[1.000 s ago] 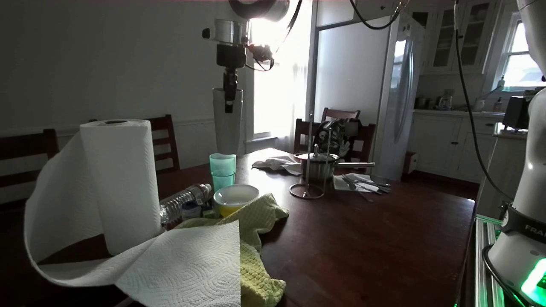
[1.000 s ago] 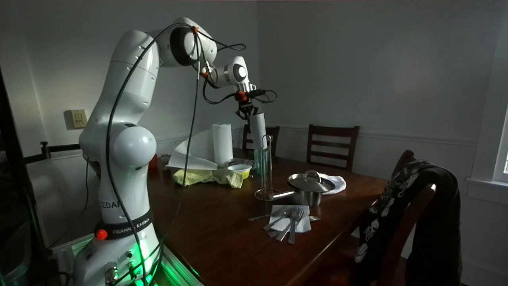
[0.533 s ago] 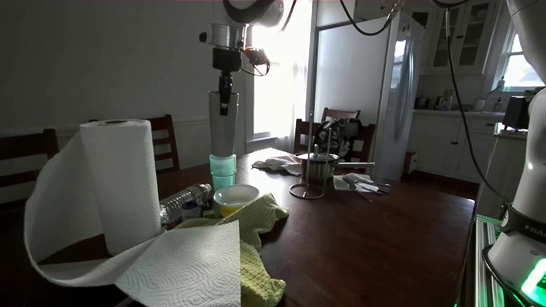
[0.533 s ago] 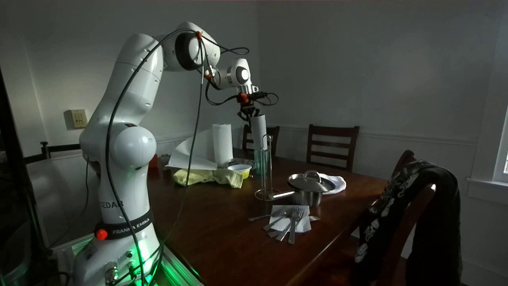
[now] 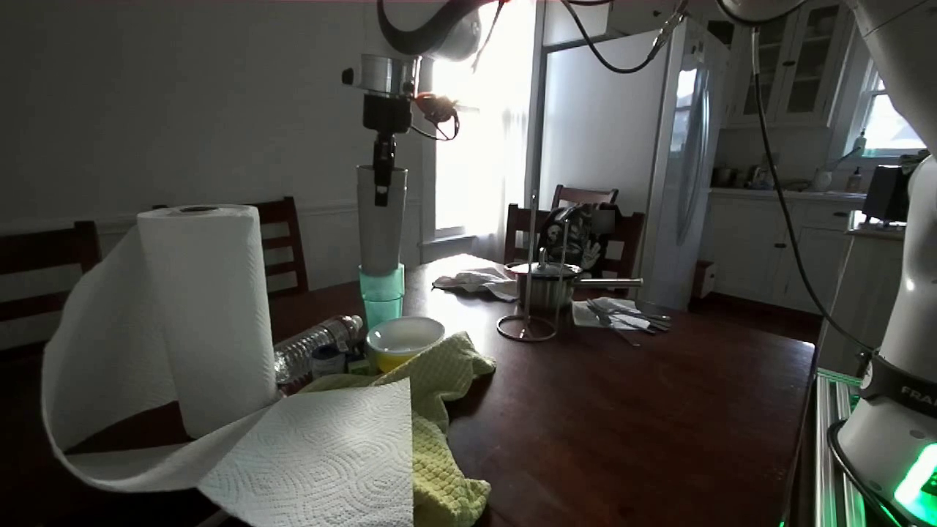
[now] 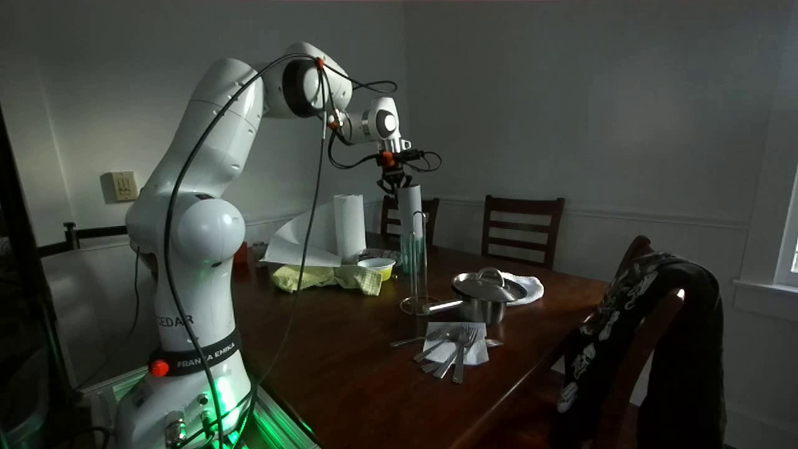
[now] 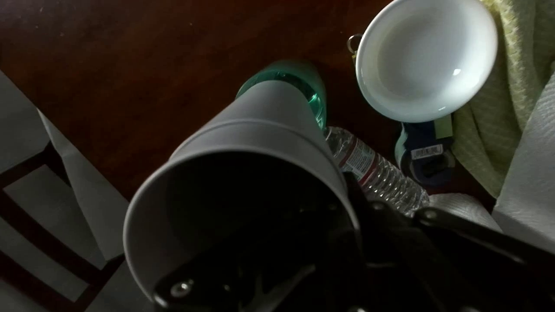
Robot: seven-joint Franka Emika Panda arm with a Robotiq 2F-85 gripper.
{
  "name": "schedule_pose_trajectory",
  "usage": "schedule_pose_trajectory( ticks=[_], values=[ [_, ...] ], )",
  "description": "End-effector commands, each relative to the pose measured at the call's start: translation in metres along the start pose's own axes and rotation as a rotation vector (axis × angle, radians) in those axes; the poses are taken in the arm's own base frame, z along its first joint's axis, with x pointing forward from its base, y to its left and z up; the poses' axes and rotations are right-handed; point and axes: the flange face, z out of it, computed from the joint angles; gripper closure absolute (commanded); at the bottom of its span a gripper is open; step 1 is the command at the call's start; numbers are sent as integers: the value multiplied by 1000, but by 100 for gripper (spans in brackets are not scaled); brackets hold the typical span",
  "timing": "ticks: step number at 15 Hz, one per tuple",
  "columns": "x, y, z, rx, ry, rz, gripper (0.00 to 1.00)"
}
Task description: Put the white cup in the green cup
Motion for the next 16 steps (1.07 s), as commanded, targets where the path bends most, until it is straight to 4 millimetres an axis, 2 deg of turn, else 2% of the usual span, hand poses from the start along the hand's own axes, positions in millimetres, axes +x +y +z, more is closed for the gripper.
schedule_pose_trajectory(
  ticks=[1,10,16],
  values=[
    [2,9,7,44,22,37,99],
    [-5,12,39,78,1,69,99],
    [-5,12,48,90,11,76,99]
  ],
)
